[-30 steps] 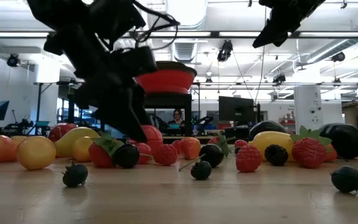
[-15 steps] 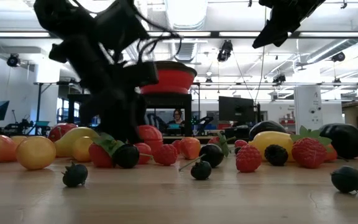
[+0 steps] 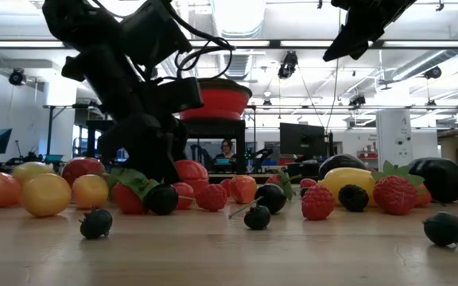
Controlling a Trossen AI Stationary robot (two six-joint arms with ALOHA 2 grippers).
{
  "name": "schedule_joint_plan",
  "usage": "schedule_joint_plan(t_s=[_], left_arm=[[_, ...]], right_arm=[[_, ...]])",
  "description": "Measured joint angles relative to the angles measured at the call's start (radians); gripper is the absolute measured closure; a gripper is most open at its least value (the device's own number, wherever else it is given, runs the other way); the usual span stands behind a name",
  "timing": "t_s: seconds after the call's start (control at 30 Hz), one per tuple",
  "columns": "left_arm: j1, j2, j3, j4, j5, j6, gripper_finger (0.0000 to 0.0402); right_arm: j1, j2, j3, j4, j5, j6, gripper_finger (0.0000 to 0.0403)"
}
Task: Pick & Place Fruit
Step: Put the red tomato into the red gray strainer bowl on the shelf
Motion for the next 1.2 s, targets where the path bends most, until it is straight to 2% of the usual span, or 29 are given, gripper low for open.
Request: schedule_joint_plan(t_s=[0.4,0.6,0.77,1.2], left_arm=[[0.000,0.000,0.001,0.027,0.005,0.000,0.0122],[0.001,-0.001,0.002,0.028,0.022,-0.002,0.0148],[0.001,-0.008,0.010,0.017,0.040,-0.006,0.0144],[0.008,-0.090,0.176,-0.107,0.085,0.030,0.0142]], right_arm=[[0.000,0.000,0.000,0.000,0.000,0.000,0.0364],[0.000,0.000,0.000,0.000,0.000,0.000,0.0353],[0.000,0.000,0.000,0.000,0.000,0.003,0.0341],[0.000,0.000,0.000,0.001,0.000,0.011,0.0314]])
